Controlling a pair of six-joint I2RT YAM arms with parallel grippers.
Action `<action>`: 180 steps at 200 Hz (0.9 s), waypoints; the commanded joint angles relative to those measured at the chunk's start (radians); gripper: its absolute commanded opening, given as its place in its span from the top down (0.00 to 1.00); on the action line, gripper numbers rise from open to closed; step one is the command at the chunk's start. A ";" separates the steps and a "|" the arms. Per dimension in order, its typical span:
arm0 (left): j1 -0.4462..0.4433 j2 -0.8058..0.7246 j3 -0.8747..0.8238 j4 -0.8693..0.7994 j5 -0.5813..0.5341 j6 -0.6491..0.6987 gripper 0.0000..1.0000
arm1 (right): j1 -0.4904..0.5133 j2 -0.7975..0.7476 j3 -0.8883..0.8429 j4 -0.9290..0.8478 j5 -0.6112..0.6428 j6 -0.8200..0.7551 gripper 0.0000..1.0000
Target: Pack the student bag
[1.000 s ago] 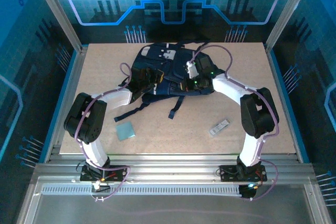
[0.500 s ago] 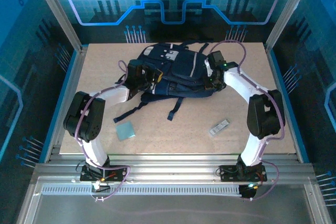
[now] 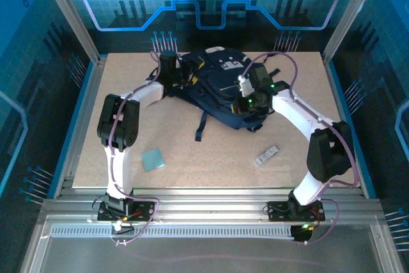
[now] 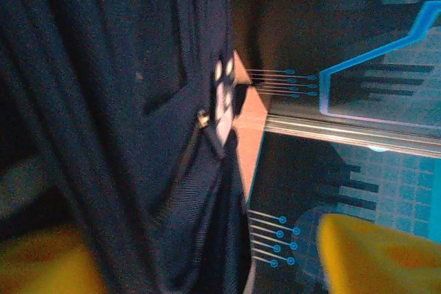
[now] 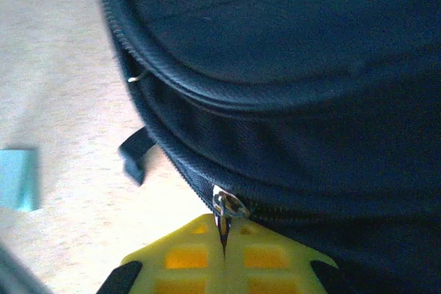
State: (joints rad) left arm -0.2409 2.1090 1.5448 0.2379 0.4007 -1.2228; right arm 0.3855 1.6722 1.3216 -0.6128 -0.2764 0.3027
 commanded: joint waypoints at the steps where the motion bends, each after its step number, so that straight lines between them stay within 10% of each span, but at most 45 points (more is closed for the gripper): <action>1: -0.003 -0.043 0.003 0.016 0.053 0.042 0.01 | 0.059 0.041 0.059 0.139 -0.186 0.092 1.00; 88: 0.005 -0.514 -0.593 0.026 -0.129 0.022 0.01 | 0.113 0.250 0.261 0.366 -0.328 0.283 1.00; 180: -0.100 -0.287 -0.717 0.509 -0.187 -0.271 0.28 | 0.120 0.180 0.139 0.515 -0.334 0.468 1.00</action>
State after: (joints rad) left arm -0.3248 1.7432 0.7971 0.5308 0.2390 -1.4162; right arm 0.4965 1.9244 1.4616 -0.2073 -0.5491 0.7353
